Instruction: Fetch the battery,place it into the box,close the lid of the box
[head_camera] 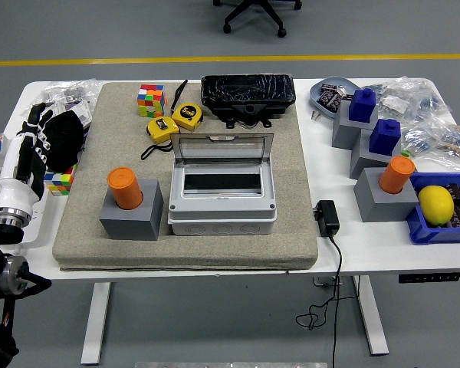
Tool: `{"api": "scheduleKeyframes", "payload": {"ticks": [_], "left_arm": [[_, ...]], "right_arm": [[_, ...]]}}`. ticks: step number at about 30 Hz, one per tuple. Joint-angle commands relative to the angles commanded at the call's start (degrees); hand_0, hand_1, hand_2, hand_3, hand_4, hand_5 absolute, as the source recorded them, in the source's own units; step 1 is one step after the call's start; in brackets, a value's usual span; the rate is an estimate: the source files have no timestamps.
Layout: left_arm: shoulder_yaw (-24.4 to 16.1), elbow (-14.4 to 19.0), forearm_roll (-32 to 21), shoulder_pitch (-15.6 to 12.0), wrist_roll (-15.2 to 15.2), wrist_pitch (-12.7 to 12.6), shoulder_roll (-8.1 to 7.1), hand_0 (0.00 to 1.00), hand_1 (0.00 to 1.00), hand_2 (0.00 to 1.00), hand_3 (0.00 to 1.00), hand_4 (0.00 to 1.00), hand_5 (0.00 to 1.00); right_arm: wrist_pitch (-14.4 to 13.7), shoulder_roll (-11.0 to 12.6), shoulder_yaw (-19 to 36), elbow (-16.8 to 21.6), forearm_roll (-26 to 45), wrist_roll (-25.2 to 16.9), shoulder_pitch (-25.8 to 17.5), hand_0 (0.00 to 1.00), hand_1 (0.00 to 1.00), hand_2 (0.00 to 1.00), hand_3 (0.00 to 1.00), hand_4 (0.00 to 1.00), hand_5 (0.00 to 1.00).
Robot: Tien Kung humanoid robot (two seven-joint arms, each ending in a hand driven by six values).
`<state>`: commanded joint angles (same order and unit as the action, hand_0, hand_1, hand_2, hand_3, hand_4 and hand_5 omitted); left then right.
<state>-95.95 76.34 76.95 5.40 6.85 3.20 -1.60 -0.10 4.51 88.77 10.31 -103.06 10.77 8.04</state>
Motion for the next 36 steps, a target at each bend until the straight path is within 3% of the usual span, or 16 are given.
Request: {"api": "scheduleKeyframes", "payload": {"ticks": [4, 5, 10, 11, 16, 17, 22, 23, 24, 36], "left_arm": [[-0.17, 0.17, 1.75, 0.06, -0.22, 0.3, -0.01, 0.998, 0.998, 0.998, 0.998, 0.998, 0.881], [-0.25, 0.21, 2.25, 0.07, -0.24, 0.26, -0.03, 0.998, 0.998, 0.998, 0.998, 0.998, 0.785], [-0.26, 0.86, 5.64, -0.05, -0.48, 0.16, -0.16, 0.998, 0.998, 0.998, 0.998, 0.998, 0.785], [-0.14, 1.12, 6.8, -0.13, -0.67, 0.2, -0.21, 0.998, 0.998, 0.998, 0.998, 0.998, 0.449], [1.03, 2.81, 11.29, -0.74, -2.11, 1.33, -0.48, 0.998, 0.998, 0.998, 0.998, 0.998, 0.449], [1.37, 3.2, 11.85, -0.89, -2.43, 1.68, -0.48, 0.998, 0.998, 0.998, 0.998, 0.998, 0.333], [2.76, 4.65, 12.48, -1.3, -3.05, 2.34, -0.55, 0.998, 0.998, 0.998, 0.998, 0.998, 0.333], [2.93, 4.8, 12.62, -1.35, -3.11, 2.38, -0.59, 0.998, 0.998, 0.998, 0.998, 0.998, 0.224], [3.37, 5.23, 12.7, -1.52, -3.27, 2.74, -0.65, 0.998, 0.998, 0.998, 0.998, 0.998, 0.224], [7.65, 7.2, 8.01, -2.8, -3.81, 7.99, -0.79, 0.998, 0.998, 0.998, 0.998, 0.998, 0.176]], "right_arm": [[-0.01, 0.0, -0.07, 0.0, 0.1, -0.05, 0.05, 0.831, 0.729, 0.668, 0.644, 0.998, 0.838], [-0.02, -0.01, -0.13, 0.0, 0.16, -0.08, 0.06, 0.831, 0.729, 0.667, 0.645, 0.998, 0.837], [-0.01, -0.03, -0.19, 0.0, 0.21, -0.12, 0.05, 0.831, 0.729, 0.667, 0.645, 0.998, 0.837], [-0.01, -0.03, -0.13, 0.0, 0.15, -0.09, 0.01, 0.831, 0.729, 0.667, 0.645, 0.998, 0.838], [-0.02, 0.02, -0.06, 0.0, 0.05, -0.05, -0.01, 0.831, 0.729, 0.667, 0.645, 0.998, 0.838], [-0.02, 0.04, -0.17, 0.0, 0.15, -0.08, 0.04, 0.831, 0.729, 0.668, 0.646, 0.998, 0.838], [0.0, 0.06, -0.3, 0.0, 0.19, -0.12, 0.13, 0.831, 0.729, 0.668, 0.646, 0.998, 0.838], [0.0, 0.07, -0.28, 0.0, 0.17, -0.11, 0.13, 0.831, 0.729, 0.667, 0.645, 0.998, 0.839], [0.0, 0.09, -0.31, 0.0, 0.17, -0.12, 0.12, 0.831, 0.729, 0.667, 0.645, 0.998, 0.839], [0.06, 0.04, -0.38, 0.0, -0.05, -0.12, -0.07, 0.831, 0.729, 0.668, 0.646, 0.998, 0.838]]}}
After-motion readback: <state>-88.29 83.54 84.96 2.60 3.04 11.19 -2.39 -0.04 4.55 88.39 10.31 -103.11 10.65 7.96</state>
